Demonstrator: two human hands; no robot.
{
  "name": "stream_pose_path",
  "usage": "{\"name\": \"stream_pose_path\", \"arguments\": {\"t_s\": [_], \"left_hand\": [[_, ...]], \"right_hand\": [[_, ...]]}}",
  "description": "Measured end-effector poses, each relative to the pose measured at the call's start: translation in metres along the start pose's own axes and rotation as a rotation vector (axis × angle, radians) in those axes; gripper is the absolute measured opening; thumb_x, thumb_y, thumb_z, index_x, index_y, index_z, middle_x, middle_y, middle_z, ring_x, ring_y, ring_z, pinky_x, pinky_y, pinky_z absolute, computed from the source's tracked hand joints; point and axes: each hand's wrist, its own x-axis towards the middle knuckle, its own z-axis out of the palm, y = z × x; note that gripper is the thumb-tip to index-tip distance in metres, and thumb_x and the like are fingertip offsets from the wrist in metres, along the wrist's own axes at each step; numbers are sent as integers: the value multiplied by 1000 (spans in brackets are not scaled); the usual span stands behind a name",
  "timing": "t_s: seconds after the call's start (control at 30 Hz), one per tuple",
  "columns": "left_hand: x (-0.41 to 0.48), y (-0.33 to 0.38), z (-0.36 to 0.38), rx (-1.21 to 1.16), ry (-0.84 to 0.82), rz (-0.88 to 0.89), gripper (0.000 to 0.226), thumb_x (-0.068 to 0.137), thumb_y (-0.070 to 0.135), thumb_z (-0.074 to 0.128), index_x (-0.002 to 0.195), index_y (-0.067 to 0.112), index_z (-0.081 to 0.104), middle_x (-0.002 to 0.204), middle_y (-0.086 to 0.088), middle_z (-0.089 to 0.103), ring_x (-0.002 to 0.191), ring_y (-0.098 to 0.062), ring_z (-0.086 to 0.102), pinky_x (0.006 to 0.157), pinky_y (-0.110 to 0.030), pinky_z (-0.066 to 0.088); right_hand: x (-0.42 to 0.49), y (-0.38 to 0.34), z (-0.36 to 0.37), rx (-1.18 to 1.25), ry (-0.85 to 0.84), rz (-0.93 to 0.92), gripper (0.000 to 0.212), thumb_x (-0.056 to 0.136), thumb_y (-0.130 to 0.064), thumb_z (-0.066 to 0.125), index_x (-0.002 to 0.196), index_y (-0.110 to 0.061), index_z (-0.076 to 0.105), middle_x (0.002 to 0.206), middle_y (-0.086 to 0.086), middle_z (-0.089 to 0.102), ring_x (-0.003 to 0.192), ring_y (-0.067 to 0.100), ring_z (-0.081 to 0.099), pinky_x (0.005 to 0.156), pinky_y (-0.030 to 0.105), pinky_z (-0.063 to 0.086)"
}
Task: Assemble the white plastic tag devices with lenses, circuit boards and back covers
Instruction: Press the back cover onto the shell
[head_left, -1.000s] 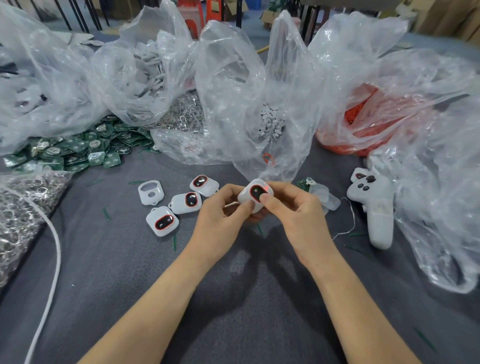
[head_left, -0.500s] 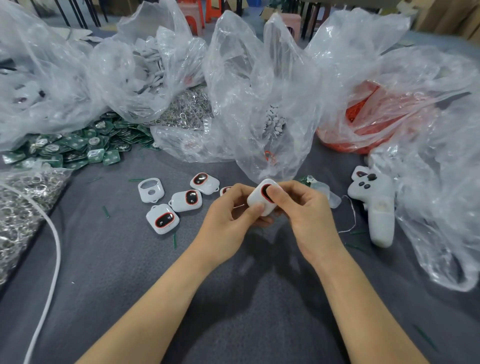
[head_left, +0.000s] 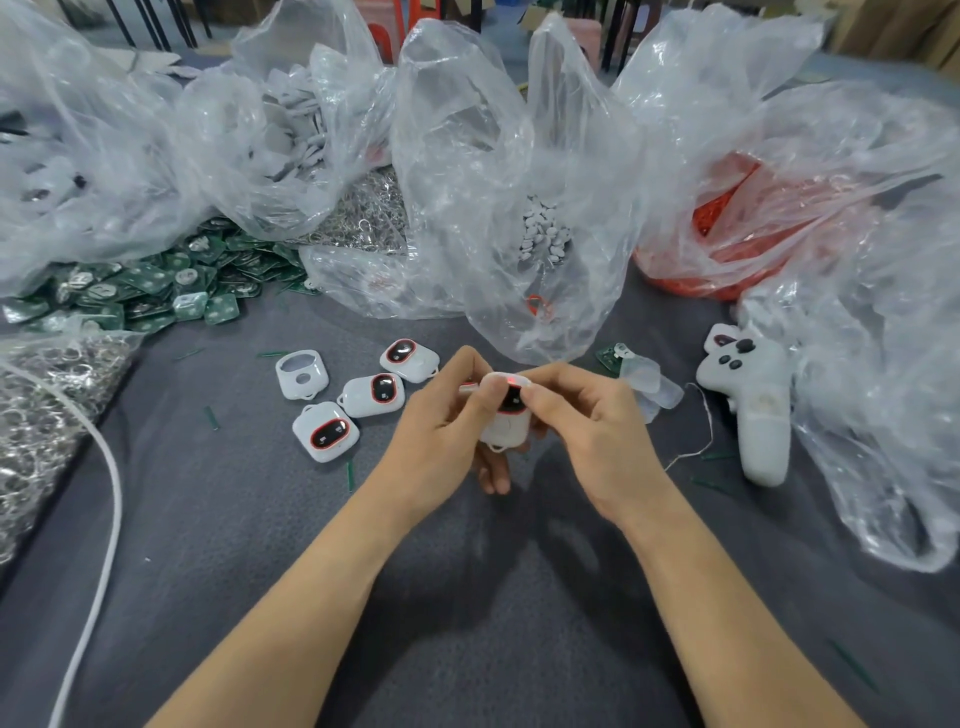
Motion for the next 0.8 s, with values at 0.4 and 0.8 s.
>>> {"name": "stream_pose_path", "arguments": {"t_s": [0.4, 0.8], "left_hand": [[3, -6, 0, -183, 30, -16, 16, 95, 30, 51, 89, 16, 49, 80, -8, 68, 62, -30, 68, 47, -27, 51], [0, -9, 12, -412, 102, 123, 8, 90, 10, 49, 97, 11, 53, 95, -7, 68, 99, -27, 64, 90, -37, 52]], "right_hand": [[4, 5, -2, 61, 51, 48, 10, 88, -13, 64, 94, -9, 71, 88, 7, 73, 84, 17, 67, 82, 32, 53], [2, 7, 13, 361, 87, -37, 13, 80, -12, 67, 86, -22, 72, 94, 17, 67, 95, 33, 60, 90, 49, 46]]}}
